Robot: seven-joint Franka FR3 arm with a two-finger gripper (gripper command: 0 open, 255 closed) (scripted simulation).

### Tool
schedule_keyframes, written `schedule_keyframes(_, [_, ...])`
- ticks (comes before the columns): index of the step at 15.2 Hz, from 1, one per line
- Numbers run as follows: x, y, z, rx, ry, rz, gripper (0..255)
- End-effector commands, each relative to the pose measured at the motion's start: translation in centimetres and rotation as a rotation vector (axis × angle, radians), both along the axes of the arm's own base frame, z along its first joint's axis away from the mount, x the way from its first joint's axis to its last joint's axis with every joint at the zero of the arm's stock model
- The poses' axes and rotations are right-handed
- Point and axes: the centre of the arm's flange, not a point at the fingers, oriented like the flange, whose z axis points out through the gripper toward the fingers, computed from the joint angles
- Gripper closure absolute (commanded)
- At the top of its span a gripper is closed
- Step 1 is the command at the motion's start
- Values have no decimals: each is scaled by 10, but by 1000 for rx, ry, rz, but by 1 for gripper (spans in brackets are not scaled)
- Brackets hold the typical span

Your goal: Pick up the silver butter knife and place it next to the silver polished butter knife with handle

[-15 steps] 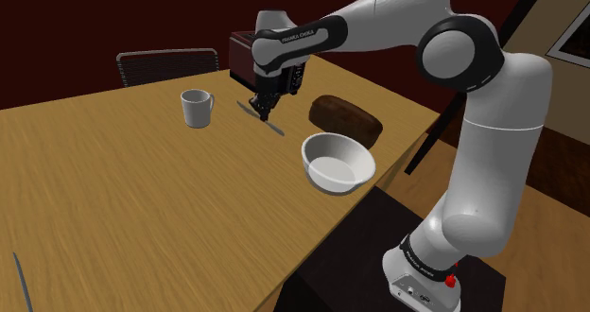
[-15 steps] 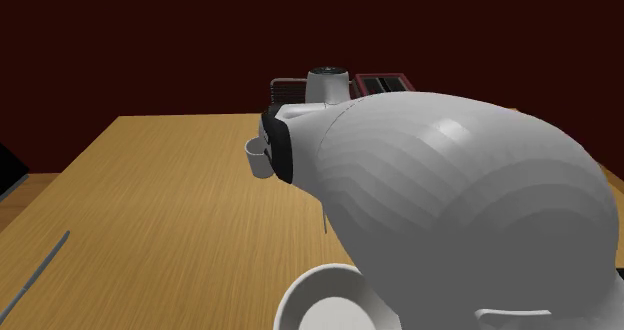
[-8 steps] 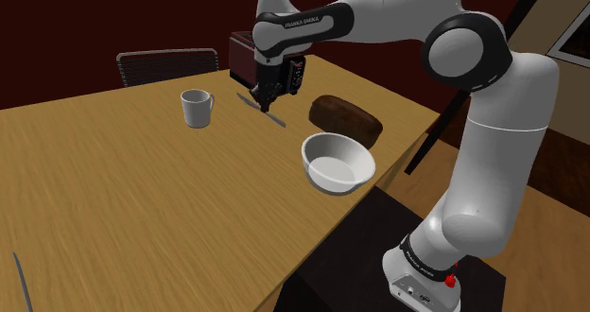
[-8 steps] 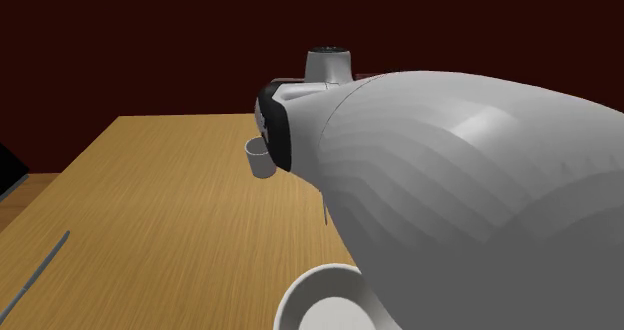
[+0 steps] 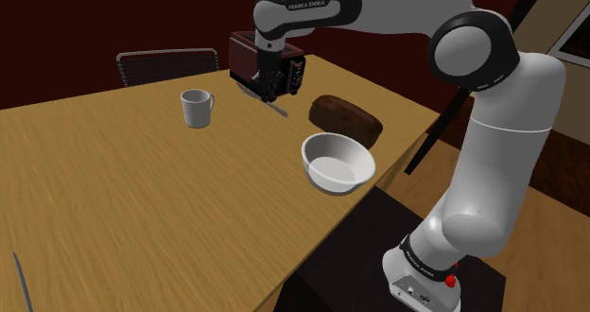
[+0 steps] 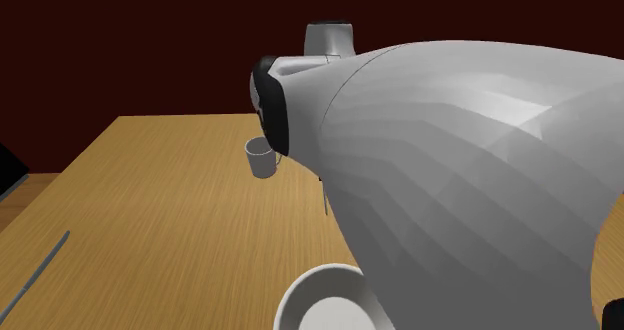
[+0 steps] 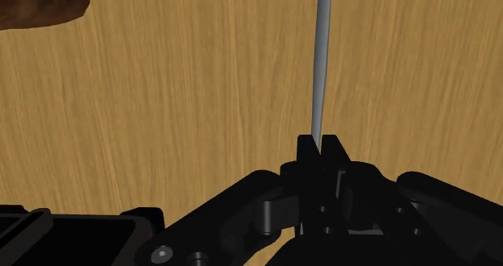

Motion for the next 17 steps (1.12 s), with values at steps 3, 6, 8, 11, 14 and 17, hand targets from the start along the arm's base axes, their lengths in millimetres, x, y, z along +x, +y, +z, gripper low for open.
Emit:
schedule_keyframes(3, [-24,31,6,0,0,0,255])
schedule_keyframes(6, [-48,62,6,0,0,0,255])
schedule_keyframes(8, [-63,84,7,0,0,0,255])
schedule_keyframes(11, [-87,115,8,0,0,0,255])
schedule_keyframes(14, [-110,147,8,0,0,0,255])
schedule_keyframes(17, [-134,179,9,0,0,0,255])
